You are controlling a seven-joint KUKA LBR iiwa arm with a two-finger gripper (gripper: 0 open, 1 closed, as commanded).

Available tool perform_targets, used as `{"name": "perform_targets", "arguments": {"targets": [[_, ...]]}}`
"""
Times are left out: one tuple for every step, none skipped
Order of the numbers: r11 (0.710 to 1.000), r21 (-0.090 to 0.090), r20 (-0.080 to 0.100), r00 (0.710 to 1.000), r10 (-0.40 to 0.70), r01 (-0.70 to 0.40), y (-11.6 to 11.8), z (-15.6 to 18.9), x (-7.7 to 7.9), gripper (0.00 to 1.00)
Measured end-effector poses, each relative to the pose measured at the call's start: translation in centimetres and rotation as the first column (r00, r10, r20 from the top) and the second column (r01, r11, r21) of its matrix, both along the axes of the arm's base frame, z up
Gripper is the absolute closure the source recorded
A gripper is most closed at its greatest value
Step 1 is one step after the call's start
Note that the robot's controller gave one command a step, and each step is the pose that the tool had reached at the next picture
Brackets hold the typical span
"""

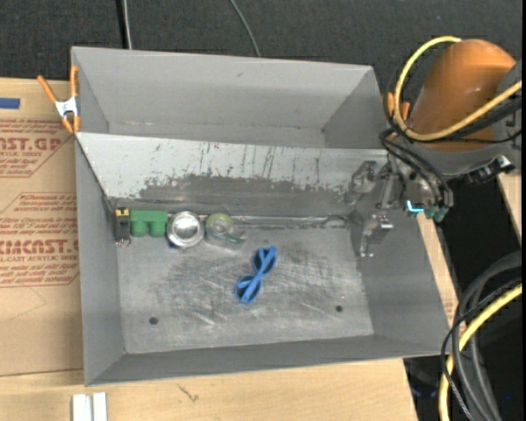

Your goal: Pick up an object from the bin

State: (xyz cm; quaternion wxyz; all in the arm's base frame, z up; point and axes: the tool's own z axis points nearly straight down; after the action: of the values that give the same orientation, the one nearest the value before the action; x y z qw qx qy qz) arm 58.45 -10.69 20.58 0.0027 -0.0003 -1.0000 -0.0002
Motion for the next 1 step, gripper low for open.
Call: {"name": "perform_targets", "arguments": {"targets": [[0.996,-0.001,0.015,0.995,0.094,-0.094,2.10,-13.59,-8.03,0.00]]}}
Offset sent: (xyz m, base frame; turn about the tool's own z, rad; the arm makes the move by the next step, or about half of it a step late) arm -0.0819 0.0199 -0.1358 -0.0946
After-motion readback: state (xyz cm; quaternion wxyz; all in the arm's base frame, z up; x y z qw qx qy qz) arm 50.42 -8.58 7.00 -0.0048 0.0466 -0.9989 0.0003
